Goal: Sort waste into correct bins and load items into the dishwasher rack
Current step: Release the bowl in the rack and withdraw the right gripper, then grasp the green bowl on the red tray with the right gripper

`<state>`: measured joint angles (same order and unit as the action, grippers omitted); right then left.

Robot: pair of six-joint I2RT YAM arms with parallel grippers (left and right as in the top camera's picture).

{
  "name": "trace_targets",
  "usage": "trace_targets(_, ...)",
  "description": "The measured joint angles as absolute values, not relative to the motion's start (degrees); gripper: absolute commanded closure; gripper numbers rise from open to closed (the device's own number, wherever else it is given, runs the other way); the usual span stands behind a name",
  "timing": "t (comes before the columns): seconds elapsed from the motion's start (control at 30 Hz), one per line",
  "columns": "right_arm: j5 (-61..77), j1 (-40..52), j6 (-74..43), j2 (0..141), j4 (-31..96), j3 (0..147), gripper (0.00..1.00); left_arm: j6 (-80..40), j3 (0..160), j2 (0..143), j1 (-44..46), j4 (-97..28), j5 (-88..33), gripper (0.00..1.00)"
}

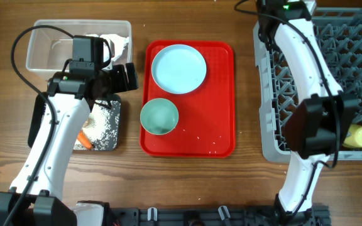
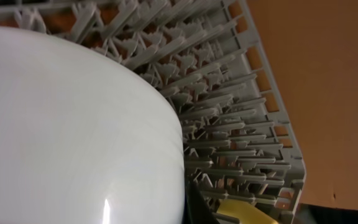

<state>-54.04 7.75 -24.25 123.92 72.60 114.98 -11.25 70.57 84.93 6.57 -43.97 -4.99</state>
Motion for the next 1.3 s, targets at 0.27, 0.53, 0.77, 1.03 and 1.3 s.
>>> trace_targets(0.27, -55.5, 4.2, -30.7, 126.1, 72.3, 114.9, 0.96, -11.2, 70.6, 84.9, 6.6, -44.0, -5.0, 0.00)
trace_targets(0.53, -49.6, 2.9, -31.9, 126.1, 69.4, 114.9, 0.96, -11.2, 70.6, 84.9, 6.6, -44.0, -5.0, 0.00)
trace_targets(0.77, -46.1, 4.6, -29.9, 126.1, 71.3, 114.9, 0.75, -11.2, 70.6, 84.9, 6.6, -44.0, -5.0, 0.00)
trace_targets(1.03, -27.4, 4.6, -20.0, 126.3, 77.3, 114.9, 0.60, -11.2, 70.6, 84.9, 6.6, -44.0, -5.0, 0.00)
trace_targets(1.3, -22.5, 6.3, -17.6, 126.3, 82.0, 114.9, 0.52, -11.2, 70.6, 84.9, 6.6, -44.0, -5.0, 0.00)
